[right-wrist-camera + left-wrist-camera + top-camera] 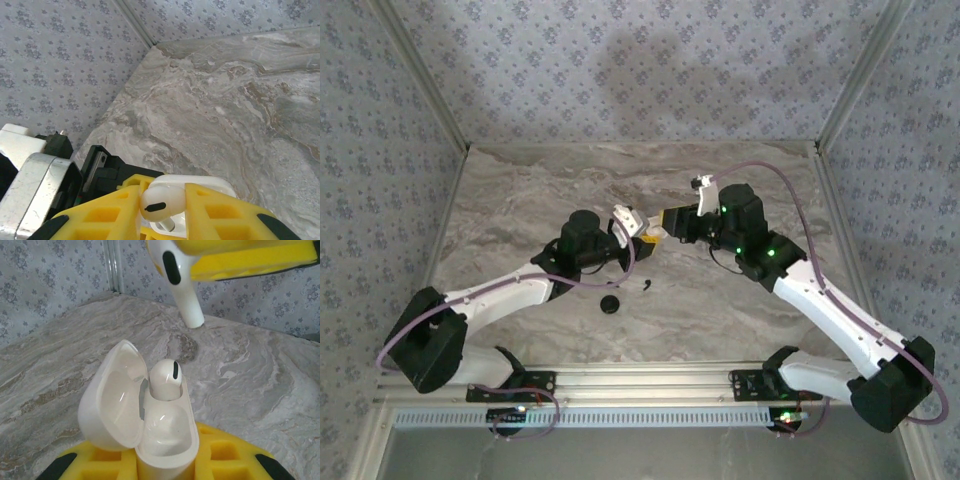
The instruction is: Insert the wireless bluetooth earbuds into the charging case
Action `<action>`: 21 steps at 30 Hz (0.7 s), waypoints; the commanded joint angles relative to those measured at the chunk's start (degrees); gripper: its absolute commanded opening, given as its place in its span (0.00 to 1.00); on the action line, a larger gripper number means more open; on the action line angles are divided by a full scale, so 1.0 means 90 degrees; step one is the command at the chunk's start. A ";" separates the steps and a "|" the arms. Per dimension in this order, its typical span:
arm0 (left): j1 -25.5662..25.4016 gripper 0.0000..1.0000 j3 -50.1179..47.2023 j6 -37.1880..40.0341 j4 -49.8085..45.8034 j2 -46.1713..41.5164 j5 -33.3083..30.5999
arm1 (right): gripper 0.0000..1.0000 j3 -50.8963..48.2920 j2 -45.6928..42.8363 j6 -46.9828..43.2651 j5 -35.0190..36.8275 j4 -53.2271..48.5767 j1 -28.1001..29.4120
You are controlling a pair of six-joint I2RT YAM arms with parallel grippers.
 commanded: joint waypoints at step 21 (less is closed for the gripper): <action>-0.0091 0.15 0.0363 -0.0276 0.0874 0.0041 -0.0086 | 0.27 -0.0115 0.0094 -0.0086 0.0244 0.0444 0.0331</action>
